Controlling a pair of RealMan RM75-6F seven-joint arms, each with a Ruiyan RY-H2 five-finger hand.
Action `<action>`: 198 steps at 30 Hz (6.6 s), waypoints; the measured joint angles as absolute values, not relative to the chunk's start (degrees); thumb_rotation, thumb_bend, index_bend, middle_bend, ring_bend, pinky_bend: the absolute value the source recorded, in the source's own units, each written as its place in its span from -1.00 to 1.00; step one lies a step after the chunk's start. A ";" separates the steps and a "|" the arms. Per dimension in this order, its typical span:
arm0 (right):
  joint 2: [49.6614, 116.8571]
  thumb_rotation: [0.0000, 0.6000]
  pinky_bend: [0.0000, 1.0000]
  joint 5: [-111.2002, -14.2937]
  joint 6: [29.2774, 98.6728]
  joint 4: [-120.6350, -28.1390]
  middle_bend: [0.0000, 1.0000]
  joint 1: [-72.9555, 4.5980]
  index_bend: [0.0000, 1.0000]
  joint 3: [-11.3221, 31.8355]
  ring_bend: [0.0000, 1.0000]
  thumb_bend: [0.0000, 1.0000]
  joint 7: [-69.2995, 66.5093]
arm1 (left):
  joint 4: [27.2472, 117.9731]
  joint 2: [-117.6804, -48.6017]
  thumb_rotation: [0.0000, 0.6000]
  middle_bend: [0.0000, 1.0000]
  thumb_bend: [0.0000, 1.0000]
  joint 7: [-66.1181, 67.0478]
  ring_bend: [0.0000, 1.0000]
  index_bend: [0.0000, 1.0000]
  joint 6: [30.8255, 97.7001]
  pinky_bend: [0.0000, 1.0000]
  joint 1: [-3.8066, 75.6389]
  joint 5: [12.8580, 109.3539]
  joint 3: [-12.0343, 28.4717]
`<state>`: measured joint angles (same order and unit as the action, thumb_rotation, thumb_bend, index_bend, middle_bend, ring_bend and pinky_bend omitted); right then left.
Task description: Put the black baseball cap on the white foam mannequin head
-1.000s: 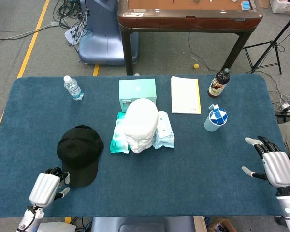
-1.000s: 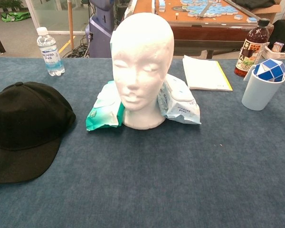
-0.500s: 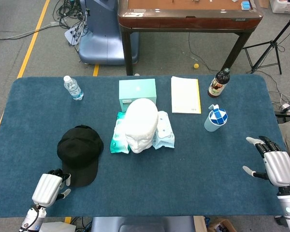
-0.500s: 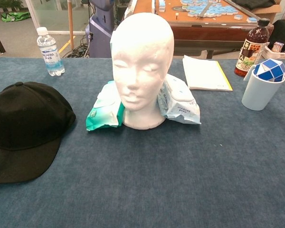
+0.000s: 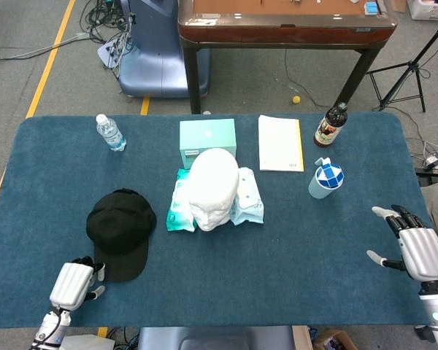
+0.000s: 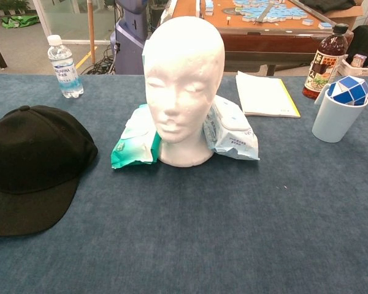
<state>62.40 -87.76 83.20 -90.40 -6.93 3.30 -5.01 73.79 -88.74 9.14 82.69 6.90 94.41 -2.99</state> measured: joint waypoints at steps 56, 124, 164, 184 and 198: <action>61.56 1.00 -0.51 -88.88 84.95 -89.94 -0.41 -6.12 -0.56 3.23 -0.69 -1.00 -7.63 | 72.10 -94.13 1.00 0.57 -0.95 13.41 -0.05 0.34 79.30 0.11 11.69 94.17 -2.48; 61.55 1.00 -0.51 -89.03 85.33 -89.90 -0.41 -5.89 -0.56 3.30 -0.69 -1.00 -7.88 | 26.02 -112.65 1.00 0.07 -0.29 -20.51 -0.32 0.06 99.95 0.09 17.82 91.47 5.39; 61.31 1.00 -0.51 -89.97 87.23 -89.91 -0.41 -5.05 -0.56 3.24 -0.69 -1.00 -8.82 | 35.71 -100.39 1.00 0.28 -0.22 -10.89 -0.14 0.39 110.50 0.08 21.01 94.94 4.88; 61.26 1.00 -0.51 -89.97 87.43 -89.85 -0.41 -4.92 -0.56 3.32 -0.69 -1.00 -9.07 | 48.62 -92.52 1.00 0.30 -0.22 -5.76 -0.13 0.41 114.59 0.14 23.00 95.57 9.20; 60.86 1.00 -0.51 -89.80 87.97 -89.57 -0.41 -4.64 -0.56 3.56 -0.69 -1.00 -10.57 | 66.71 -84.78 1.00 0.34 -0.22 6.56 -0.10 0.44 112.71 0.21 28.45 100.13 12.69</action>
<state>60.86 -89.80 87.97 -89.57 -4.64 3.56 -10.57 66.71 -84.78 6.56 112.71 28.45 100.13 12.69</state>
